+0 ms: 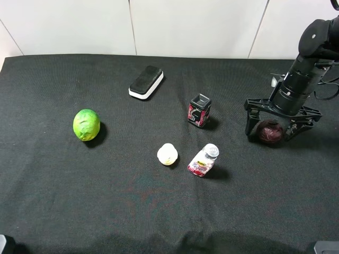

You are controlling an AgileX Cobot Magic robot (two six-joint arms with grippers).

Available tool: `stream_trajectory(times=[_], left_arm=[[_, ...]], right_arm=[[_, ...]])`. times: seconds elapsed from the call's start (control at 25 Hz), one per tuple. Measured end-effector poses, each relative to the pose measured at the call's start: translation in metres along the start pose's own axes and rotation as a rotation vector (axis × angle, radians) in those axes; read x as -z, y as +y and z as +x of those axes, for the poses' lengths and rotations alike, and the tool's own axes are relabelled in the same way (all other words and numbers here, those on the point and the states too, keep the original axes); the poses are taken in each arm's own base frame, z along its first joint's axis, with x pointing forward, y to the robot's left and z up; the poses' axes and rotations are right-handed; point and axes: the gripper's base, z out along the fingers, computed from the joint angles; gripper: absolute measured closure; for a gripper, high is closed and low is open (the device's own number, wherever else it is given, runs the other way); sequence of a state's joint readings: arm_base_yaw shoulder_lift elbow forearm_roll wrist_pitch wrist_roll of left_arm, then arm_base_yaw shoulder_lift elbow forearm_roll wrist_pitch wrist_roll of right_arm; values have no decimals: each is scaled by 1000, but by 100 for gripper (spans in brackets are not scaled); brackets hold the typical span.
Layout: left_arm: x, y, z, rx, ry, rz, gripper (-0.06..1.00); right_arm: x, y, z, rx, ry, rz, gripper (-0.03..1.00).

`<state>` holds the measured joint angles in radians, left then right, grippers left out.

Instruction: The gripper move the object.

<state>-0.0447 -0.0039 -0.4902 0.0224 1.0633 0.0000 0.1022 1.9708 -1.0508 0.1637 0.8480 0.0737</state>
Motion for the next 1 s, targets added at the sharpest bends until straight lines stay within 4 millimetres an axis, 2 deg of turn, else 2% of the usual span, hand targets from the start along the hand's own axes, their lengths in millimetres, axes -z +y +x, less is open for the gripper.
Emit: stream_trajectory(times=[0.2, 1.0], left_arm=[[0, 0, 0, 0, 0, 0, -4], [0, 0, 0, 0, 0, 0, -4]], right_arm=[[0, 0, 0, 3, 2, 0, 52], [3, 2, 2, -16, 15, -23, 52]])
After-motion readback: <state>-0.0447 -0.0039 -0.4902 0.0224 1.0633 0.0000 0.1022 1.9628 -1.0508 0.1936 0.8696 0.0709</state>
